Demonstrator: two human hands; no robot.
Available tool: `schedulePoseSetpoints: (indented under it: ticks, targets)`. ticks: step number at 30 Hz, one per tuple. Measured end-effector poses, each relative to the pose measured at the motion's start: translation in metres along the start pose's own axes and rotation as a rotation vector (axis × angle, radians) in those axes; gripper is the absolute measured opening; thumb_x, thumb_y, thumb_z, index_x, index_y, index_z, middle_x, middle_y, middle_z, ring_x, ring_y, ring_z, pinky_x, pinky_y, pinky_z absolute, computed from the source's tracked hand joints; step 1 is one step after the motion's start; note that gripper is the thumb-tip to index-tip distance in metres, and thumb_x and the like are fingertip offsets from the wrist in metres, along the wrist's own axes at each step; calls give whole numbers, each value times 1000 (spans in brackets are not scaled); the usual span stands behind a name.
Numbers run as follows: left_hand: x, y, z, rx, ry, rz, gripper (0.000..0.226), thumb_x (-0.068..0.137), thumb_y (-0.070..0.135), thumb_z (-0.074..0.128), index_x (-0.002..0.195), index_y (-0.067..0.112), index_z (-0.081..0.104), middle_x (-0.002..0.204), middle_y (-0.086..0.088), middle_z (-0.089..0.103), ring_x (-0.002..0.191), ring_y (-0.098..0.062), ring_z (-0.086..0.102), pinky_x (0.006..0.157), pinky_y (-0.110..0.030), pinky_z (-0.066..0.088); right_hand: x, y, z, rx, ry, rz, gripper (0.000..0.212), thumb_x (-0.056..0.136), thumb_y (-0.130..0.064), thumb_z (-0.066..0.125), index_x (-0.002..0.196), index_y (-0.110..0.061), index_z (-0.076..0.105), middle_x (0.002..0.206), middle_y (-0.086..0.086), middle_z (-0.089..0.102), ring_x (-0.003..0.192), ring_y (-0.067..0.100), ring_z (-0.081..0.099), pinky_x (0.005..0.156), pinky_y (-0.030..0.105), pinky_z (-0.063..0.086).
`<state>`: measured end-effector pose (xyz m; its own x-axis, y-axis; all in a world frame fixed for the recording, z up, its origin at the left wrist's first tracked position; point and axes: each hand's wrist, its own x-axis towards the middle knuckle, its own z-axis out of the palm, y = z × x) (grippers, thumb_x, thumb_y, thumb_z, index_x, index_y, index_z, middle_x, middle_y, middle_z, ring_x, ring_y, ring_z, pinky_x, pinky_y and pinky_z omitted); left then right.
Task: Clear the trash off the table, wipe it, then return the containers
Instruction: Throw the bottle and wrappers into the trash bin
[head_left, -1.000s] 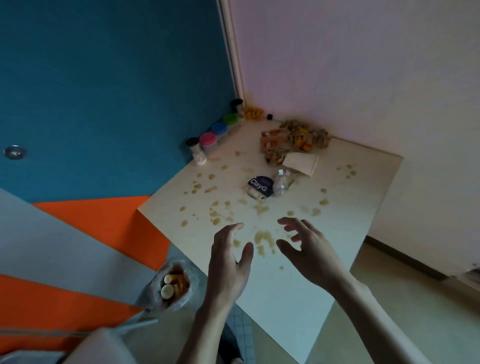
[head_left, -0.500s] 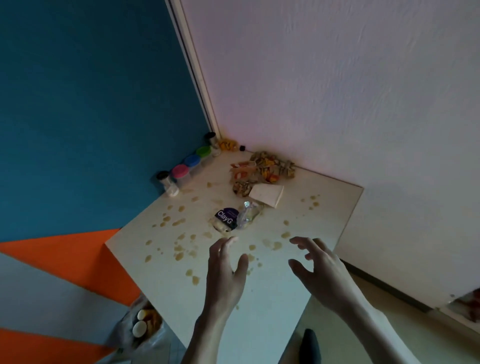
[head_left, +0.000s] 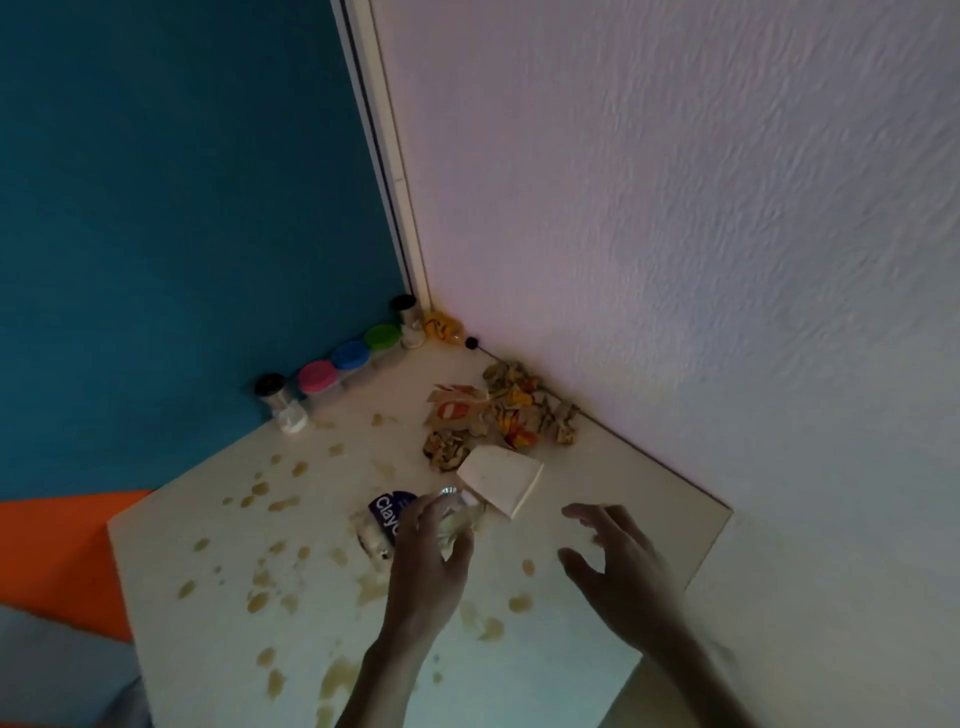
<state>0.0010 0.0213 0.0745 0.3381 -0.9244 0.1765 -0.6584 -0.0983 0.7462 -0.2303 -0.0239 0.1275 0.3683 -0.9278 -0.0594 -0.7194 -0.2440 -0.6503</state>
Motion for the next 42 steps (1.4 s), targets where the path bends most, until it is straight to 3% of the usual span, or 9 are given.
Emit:
schedulePoseSetpoints:
  ticks: [4, 6, 10, 18, 22, 28, 32, 37, 42]
  targets:
    - [45, 4, 8, 19, 40, -53, 27, 96, 27, 66, 122, 26, 60, 131, 3, 51, 114, 15, 39, 88, -4, 37, 50, 4, -3, 18, -70, -1, 48, 94, -43, 59, 139, -37, 44, 141, -6, 44, 119, 15, 52, 97, 31, 49]
    - [66, -1, 12, 46, 36, -120, 35, 95, 32, 65, 128, 23, 58, 136, 0, 47, 120, -2, 43, 92, -20, 42, 79, 1, -2, 33, -100, -14, 48, 94, -40, 60, 139, -36, 45, 142, -6, 43, 119, 17, 53, 99, 34, 49]
    - [96, -7, 21, 73, 33, -298, 54, 89, 39, 57, 138, 16, 54, 142, -7, 42, 128, -24, 48, 98, -28, 41, 143, -4, 5, 33, -154, -54, 47, 94, -35, 61, 139, -30, 47, 140, -4, 44, 118, 17, 52, 94, 29, 44]
    - [159, -32, 44, 109, 124, -486, 48, 91, 27, 65, 138, 24, 55, 140, -2, 41, 124, -24, 53, 104, -38, 46, 290, -9, 14, 61, -272, -137, 39, 93, -35, 60, 131, -30, 54, 125, -3, 49, 110, 17, 51, 82, 26, 35]
    - [197, -36, 54, 131, 129, -563, 48, 94, 28, 64, 140, 25, 53, 141, -3, 40, 124, -30, 52, 105, -43, 45, 367, -15, 18, 79, -295, -144, 44, 91, -29, 60, 135, -27, 52, 131, 2, 51, 117, 21, 52, 95, 32, 43]
    - [256, -48, 60, 180, 120, -651, 48, 96, 29, 59, 142, 29, 47, 149, 0, 34, 132, -29, 44, 104, -44, 42, 464, -24, 42, 106, -303, -121, 52, 94, -26, 60, 143, -21, 41, 136, 10, 44, 119, 27, 53, 90, 31, 43]
    - [272, -61, 77, 182, 53, -719, 42, 93, 31, 54, 134, 27, 54, 138, 1, 46, 128, -23, 45, 102, -42, 46, 526, -18, 77, 48, -313, -101, 61, 92, -23, 65, 146, -13, 37, 139, 16, 45, 119, 31, 55, 83, 27, 40]
    - [266, -71, 103, 245, 28, -599, 35, 95, 33, 52, 128, 24, 58, 121, 0, 55, 108, -20, 47, 88, -35, 48, 579, -10, 132, -128, -317, -132, 76, 88, -33, 62, 151, -13, 25, 147, 20, 39, 126, 40, 49, 102, 50, 46]
    - [251, -72, 125, 335, -80, -470, 38, 94, 50, 48, 123, 31, 63, 122, 7, 63, 112, -18, 50, 92, -39, 49, 603, -12, 161, -318, -235, -180, 83, 93, -34, 57, 156, -7, 10, 146, 23, 43, 128, 40, 48, 98, 49, 47]
